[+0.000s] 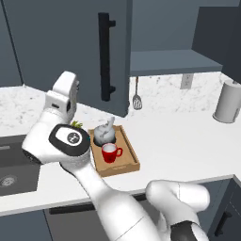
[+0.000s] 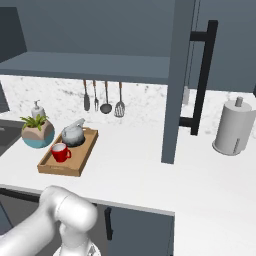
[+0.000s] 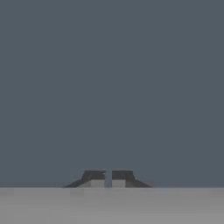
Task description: Pick the kettle from the counter and place it on the tray. Then pick the mug from the cabinet and place it on the tray. Then close the cabinet doors.
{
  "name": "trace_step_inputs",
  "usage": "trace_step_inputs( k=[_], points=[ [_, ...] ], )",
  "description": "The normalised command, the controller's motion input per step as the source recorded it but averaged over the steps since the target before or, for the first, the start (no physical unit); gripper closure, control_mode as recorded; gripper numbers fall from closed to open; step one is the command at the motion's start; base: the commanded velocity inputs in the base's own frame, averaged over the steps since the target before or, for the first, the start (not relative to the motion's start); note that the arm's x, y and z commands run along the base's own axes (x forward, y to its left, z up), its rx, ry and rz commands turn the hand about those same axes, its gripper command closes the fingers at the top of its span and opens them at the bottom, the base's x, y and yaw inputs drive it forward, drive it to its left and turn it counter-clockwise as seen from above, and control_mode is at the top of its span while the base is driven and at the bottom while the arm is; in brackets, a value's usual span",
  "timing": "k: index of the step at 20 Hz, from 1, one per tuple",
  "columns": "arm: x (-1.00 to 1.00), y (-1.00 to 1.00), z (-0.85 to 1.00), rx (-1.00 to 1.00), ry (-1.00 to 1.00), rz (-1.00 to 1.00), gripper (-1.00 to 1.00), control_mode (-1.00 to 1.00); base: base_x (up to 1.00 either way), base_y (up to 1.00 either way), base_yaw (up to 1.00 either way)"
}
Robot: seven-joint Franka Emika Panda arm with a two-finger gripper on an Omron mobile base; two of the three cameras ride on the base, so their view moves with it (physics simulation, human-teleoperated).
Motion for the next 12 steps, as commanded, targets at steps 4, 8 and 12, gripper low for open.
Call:
trace_step_inputs(
  k=[4,8,12],
  points=[
    [0.76,-0.74,0.52,-0.03,0.70,0.12,1.00,-1.00,0.00,0.00,0.00],
    [0.54,-0.66,0.59,-0.02,0.64,0.16,1.00,-1.00,0.00,0.00,0.00],
    [0.78,-0.71,0.11,0.00,0.48,0.29,1.00,-1.00,0.00,0.00,0.00]
  ],
)
